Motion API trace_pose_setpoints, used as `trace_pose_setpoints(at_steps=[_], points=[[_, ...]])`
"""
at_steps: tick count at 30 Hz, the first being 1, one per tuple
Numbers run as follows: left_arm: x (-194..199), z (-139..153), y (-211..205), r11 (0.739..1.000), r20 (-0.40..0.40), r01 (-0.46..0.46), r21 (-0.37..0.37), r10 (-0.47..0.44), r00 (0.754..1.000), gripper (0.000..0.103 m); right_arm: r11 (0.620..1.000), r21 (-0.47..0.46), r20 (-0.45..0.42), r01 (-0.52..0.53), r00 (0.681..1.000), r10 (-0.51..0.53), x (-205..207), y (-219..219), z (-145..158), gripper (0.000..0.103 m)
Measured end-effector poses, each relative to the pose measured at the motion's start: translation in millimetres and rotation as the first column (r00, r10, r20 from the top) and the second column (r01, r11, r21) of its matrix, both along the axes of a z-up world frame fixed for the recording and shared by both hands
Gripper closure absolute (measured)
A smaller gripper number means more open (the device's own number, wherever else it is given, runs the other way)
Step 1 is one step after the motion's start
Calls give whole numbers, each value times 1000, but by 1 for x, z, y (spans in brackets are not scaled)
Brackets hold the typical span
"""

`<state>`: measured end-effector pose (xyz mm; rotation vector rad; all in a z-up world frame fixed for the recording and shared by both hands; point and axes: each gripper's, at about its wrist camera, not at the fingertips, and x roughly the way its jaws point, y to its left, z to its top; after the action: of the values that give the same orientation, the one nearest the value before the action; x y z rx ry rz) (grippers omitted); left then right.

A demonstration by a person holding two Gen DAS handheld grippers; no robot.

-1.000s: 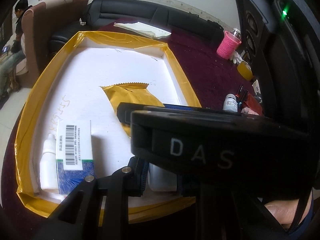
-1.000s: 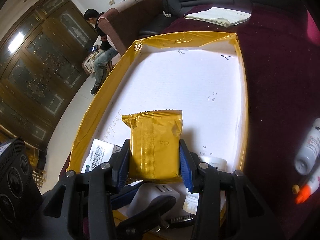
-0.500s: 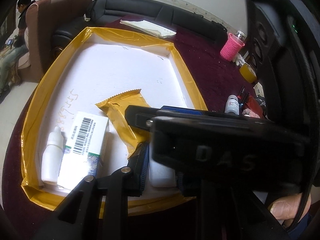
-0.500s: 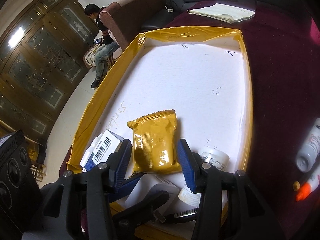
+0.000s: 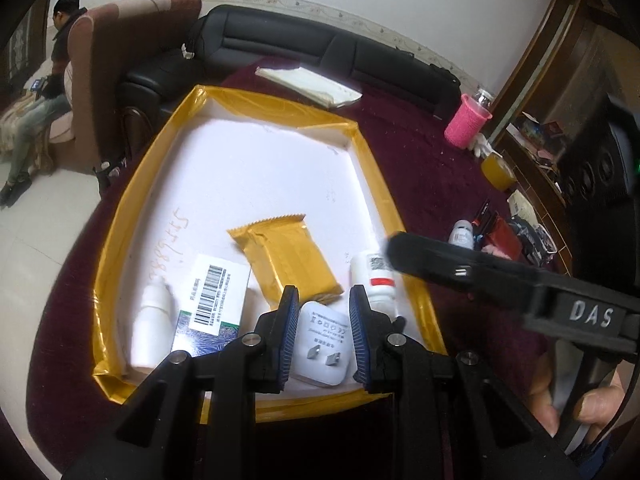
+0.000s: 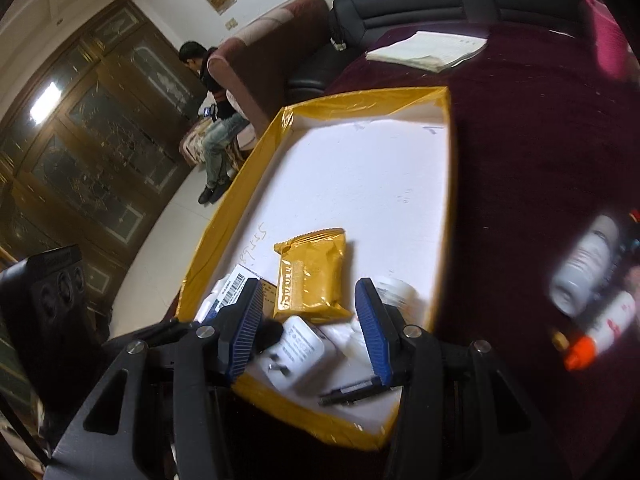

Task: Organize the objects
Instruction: 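Lower the packet and roll into the tray and open both grippers, then grasp the green-label white bottle with the left gripper while the right grasps the orange-capped bottle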

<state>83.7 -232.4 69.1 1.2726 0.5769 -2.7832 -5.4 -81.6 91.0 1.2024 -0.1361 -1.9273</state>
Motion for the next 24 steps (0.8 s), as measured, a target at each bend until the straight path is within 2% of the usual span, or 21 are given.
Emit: trace_pose_setpoints(at_steps=[7,11,17,20,22,24], points=[[-11,18,34,996,-21,84,-23,-85,996,81,991,-82,-8,103,995,-104,-3,69,21,56],[-26,21,65,988,-11,145,-48,-146,989,80,976,-101,-23,195,980,-198,-8,117,25,52],[-59,23,116,964,20,250,-91,-249,968,80,945,-118,18,305,952,-305,-16,181,8,52],[-83,20,137,953,57,286,-105,-281,958,80,925,-127,36,359,933,-358,-21,207,-3,52],[-103,17,152,934,85,331,-136,-322,943,80,910,-130,45,393,919,-391,-25,220,-10,52],[-125,7,163,923,149,336,-188,-311,939,81,904,-135,62,406,914,-401,-29,227,-17,52]])
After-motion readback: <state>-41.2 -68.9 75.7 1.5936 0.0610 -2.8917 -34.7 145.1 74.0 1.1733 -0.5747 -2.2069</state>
